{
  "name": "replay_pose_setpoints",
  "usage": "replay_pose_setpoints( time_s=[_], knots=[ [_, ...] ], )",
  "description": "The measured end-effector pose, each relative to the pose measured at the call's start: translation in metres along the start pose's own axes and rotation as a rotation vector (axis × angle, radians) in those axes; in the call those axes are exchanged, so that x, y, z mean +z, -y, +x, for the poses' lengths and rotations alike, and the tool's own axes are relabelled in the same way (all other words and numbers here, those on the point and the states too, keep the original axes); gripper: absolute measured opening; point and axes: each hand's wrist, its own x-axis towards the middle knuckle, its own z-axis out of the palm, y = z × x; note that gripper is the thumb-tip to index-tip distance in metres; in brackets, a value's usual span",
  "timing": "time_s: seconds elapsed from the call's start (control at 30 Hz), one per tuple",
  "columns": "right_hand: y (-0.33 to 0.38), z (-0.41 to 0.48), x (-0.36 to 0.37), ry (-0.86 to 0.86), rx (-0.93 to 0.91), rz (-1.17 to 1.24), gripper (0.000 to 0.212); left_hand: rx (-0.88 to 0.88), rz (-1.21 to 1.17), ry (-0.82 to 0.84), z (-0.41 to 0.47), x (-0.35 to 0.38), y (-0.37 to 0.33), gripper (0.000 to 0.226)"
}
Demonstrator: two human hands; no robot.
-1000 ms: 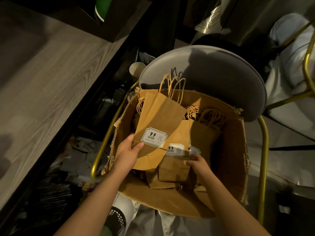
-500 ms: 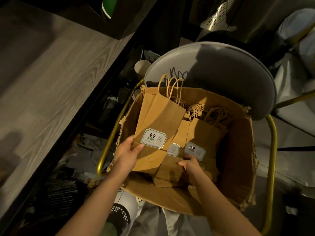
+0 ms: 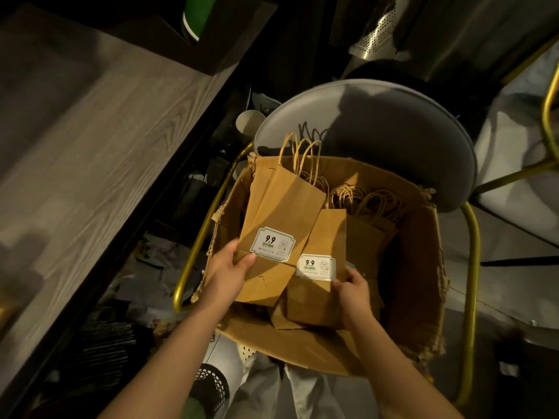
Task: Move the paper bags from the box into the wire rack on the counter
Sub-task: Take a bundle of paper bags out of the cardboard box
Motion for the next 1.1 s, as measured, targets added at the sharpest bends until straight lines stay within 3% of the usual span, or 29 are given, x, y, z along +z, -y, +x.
replay_pose_setpoints(
  time_s=[0.17,0.3,0.43,0.6,0.83,1.0,1.1],
  knots=[
    [0.004,-0.01,-0.041,-0.102,-0.184,-0.042,0.029,-0.013,0.005,-0.009,0.0,0.005,-0.007,0.034],
    [0.01,-0.021,-0.058,-0.168,-0.252,0.085,0.032,-0.039,-0.008,-0.027,-0.001,0.007,-0.009,0.036],
    [0.021,-0.028,-0.06,-0.093,-0.218,0.269,0.037,-0.031,-0.043,0.014,0.0,0.011,-0.014,0.041],
    [0.035,-0.036,-0.042,0.082,-0.236,0.192,0.045,0.048,-0.155,0.124,-0.006,0.016,-0.021,0.035],
    [0.049,-0.051,-0.012,0.183,-0.309,0.103,0.051,0.051,-0.394,0.192,-0.015,0.02,-0.03,0.024],
    [0.051,-0.056,0.004,0.196,-0.358,-0.104,0.052,0.075,-0.306,0.253,-0.011,0.02,-0.033,0.034],
    [0.049,-0.057,0.003,0.202,-0.364,-0.089,0.049,0.092,-0.255,0.24,-0.007,0.02,-0.031,0.032]
  ],
)
